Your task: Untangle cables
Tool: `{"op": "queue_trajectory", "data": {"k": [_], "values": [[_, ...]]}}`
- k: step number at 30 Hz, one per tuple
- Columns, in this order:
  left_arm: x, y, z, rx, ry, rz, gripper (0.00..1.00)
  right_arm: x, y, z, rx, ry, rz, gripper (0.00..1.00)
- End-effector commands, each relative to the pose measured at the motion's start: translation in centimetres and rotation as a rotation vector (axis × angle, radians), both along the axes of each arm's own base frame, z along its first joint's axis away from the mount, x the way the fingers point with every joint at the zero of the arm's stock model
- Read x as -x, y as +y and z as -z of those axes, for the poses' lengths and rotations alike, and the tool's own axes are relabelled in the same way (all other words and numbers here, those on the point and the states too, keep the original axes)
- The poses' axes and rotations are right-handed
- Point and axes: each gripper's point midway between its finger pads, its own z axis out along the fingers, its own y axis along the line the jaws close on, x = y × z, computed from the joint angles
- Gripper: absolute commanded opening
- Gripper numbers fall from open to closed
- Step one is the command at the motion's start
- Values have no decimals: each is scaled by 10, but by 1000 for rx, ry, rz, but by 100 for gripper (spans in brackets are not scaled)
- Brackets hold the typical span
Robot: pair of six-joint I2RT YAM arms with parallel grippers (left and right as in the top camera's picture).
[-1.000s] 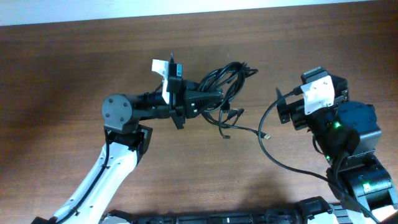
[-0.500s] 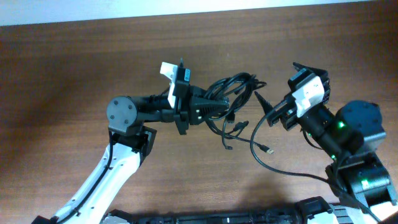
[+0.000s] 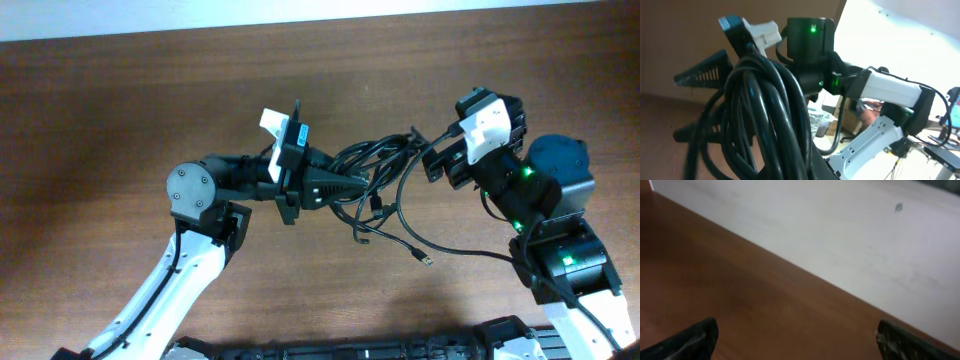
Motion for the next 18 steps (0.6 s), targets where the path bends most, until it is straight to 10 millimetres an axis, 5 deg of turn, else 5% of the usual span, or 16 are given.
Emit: {"op": "queue_trajectory", "data": {"k": [1,7,12,18], "values": [[-6,3,-17,56,-9,-73,0,6,4,7,-17,50,-29,100],[-13,3,-21,84,-46,-121,0,30,33,25,-67,158,-215,99],[-14,3,-21,87,-56,-127,0,39,34,44,-67,252,-227,99],[-31,16,-15,59,-8,-175,0,44,32,42,-118,278,-199,99]]}}
